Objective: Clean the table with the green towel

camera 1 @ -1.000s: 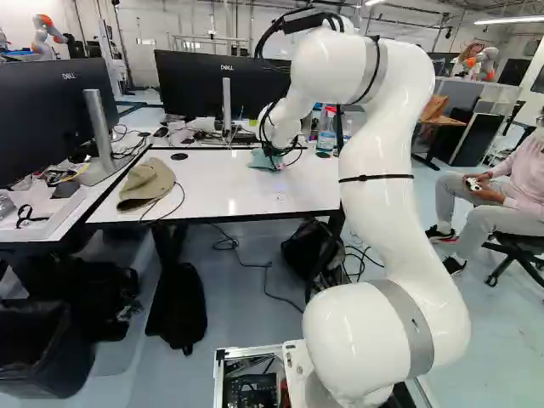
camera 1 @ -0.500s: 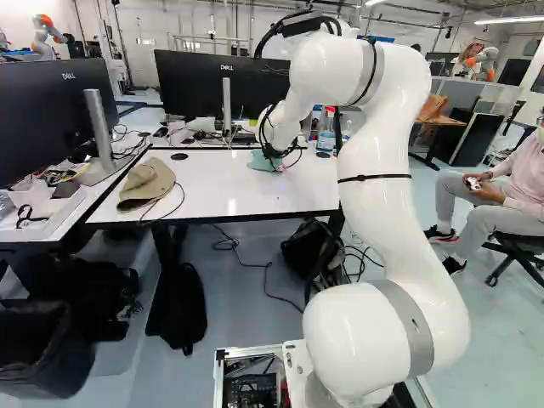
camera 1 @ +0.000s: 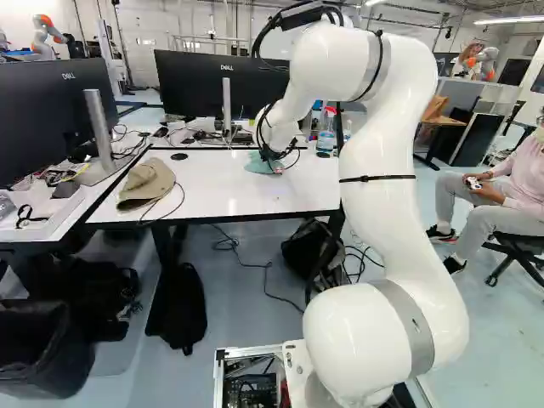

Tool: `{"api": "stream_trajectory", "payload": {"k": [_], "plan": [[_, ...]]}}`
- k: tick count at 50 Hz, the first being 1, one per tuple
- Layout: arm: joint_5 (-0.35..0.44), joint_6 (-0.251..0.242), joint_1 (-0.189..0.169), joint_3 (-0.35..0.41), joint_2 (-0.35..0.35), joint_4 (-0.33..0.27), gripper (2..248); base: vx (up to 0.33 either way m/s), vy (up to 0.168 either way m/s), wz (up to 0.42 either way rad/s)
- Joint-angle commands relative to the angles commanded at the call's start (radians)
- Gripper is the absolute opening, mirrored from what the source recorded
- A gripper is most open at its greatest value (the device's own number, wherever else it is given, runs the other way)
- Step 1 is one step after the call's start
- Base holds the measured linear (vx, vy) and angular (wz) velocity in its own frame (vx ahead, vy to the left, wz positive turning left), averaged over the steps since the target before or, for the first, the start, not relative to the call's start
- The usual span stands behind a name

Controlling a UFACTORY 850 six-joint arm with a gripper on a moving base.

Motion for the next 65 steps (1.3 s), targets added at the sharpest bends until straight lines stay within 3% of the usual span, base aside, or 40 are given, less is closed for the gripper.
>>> {"api": "stream_trajectory", "payload": {"k": [18,36,65], "plan": [[0.0,0.0,0.045,0.014,0.01,0.0,41,0.0,0.0,0.0],[0.0,0.0,0.076,-0.065,-0.047,0.0,41,0.0,0.0,0.0],[0.0,0.0,0.049,-0.199,-0.143,0.0,41,0.0,0.0,0.0]]}}
